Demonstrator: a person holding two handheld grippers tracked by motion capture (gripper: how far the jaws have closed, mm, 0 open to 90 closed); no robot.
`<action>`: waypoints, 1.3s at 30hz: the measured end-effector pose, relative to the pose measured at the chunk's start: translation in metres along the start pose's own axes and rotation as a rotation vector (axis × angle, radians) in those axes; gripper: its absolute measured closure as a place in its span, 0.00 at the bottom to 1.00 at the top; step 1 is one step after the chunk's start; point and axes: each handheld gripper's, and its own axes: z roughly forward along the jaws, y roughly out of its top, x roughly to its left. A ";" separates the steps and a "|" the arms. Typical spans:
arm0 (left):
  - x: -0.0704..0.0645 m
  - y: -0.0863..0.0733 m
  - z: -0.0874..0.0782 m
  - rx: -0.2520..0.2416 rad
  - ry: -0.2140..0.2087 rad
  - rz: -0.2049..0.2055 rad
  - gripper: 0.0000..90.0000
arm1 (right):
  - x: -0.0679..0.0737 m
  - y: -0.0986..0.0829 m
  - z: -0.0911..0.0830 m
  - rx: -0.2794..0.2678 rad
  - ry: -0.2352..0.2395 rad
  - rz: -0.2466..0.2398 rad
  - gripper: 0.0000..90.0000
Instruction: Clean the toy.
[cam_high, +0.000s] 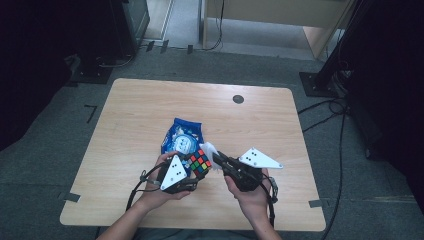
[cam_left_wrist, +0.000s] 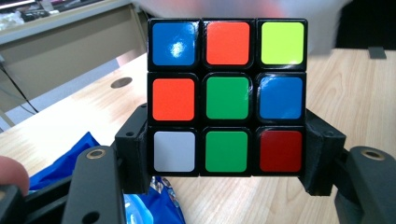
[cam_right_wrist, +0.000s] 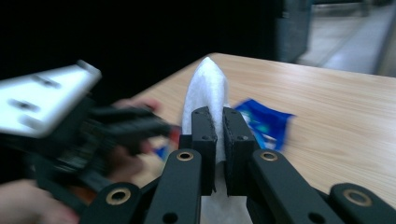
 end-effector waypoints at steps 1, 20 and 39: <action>0.000 0.000 0.000 -0.002 -0.001 -0.002 0.38 | 0.002 0.000 0.001 0.007 0.021 0.007 0.95; -0.005 0.004 -0.004 -0.026 -0.028 0.039 0.38 | -0.042 -0.025 0.008 0.120 -0.163 0.061 0.94; -0.005 0.007 -0.008 -0.039 -0.029 0.033 0.38 | -0.023 -0.015 0.000 0.013 0.020 0.099 0.92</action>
